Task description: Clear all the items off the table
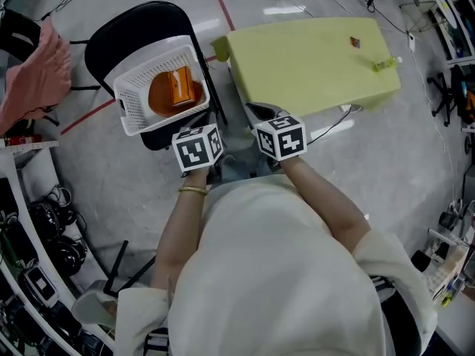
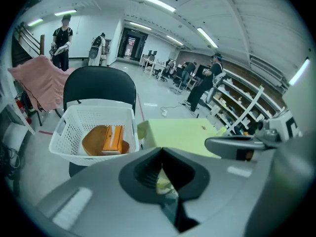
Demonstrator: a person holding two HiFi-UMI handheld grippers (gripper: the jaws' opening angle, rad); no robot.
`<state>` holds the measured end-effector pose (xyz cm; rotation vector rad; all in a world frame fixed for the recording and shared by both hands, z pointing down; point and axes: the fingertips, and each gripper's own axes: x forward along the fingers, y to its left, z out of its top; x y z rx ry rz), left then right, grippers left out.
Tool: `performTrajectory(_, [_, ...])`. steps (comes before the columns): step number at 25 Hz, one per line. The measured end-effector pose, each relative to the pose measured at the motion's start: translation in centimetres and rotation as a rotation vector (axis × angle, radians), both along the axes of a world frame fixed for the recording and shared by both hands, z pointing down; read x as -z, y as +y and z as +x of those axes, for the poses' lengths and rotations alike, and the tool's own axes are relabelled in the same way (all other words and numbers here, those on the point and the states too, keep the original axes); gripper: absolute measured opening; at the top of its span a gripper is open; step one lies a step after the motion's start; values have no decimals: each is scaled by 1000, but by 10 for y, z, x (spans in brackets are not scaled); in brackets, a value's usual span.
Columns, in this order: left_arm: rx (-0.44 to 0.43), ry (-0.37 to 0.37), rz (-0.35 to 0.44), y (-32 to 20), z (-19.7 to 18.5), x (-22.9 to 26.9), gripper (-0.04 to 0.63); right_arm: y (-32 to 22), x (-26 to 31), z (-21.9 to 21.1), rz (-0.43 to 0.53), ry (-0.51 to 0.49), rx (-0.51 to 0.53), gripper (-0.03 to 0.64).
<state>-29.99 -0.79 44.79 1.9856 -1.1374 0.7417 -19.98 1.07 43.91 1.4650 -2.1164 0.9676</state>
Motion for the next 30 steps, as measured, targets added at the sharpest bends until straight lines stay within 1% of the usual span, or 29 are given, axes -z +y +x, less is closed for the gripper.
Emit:
performTrajectory(6, [-29,5,3,-3,58,2,9,0,6,65,7,5,-48,-2])
performTrajectory(13, [-91,10,1,-4,138,2,9,8,6,142,-1,24,-87,-2])
performTrajectory(22, [-212,15,1,1,242,2,9,23,10,239,16,37,-190,-2])
performTrajectory(26, [-269,5,1,4,288,-2,9,36,11,285,24,45,-252,-2])
performTrajectory(30, [-332,12,0,15,338,-5,9,56,11,334,31,53,-330,-2])
